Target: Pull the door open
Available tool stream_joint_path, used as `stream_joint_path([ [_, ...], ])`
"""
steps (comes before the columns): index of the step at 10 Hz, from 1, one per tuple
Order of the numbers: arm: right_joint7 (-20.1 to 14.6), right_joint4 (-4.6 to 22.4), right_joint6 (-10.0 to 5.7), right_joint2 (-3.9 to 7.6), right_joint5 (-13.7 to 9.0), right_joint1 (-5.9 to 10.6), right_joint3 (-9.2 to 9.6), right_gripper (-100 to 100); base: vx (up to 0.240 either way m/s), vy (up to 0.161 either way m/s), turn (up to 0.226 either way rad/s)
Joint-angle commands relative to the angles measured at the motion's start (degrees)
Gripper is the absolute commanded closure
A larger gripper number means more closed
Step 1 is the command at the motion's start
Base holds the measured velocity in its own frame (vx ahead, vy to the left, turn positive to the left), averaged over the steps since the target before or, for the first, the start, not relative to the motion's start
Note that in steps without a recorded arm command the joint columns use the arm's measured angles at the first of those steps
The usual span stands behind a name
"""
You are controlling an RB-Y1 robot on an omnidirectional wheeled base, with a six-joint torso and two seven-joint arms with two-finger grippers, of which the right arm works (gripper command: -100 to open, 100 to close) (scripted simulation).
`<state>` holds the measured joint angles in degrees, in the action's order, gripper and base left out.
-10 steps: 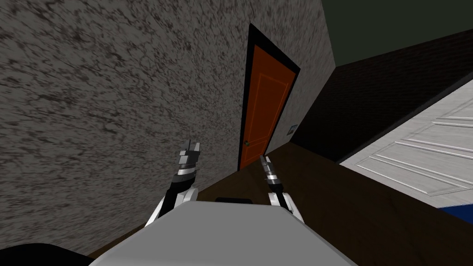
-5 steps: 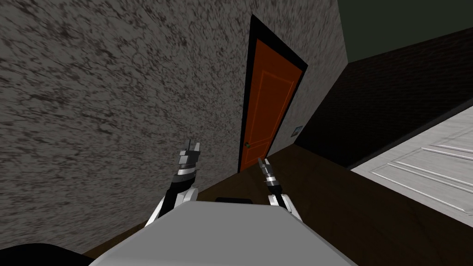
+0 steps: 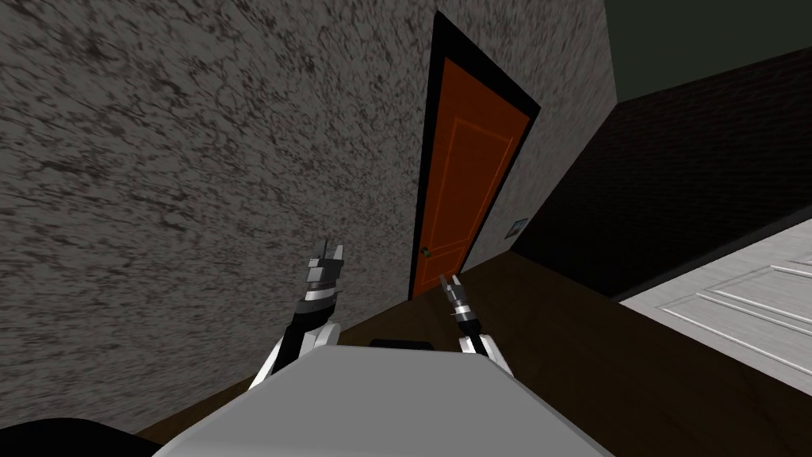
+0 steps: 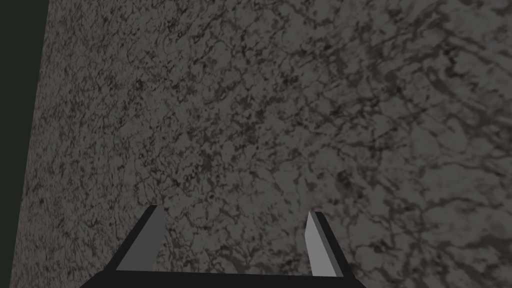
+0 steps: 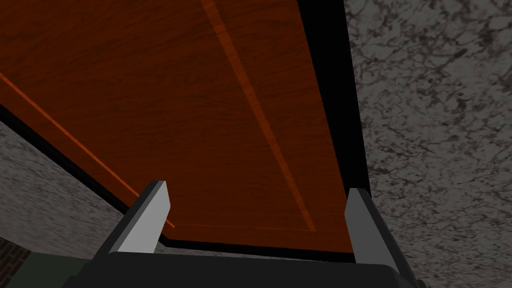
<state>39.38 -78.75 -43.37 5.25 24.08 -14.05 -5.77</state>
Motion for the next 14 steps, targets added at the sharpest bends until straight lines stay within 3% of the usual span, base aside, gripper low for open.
stream_joint_path([
  [1,2.07,2.60,-0.95,-0.05,1.02,0.70,-0.25,-100,0.079,-0.060,0.081],
  [14,15.03,18.07,-5.36,-0.93,8.58,4.94,-1.56,-100,0.080,-0.065,0.069],
])
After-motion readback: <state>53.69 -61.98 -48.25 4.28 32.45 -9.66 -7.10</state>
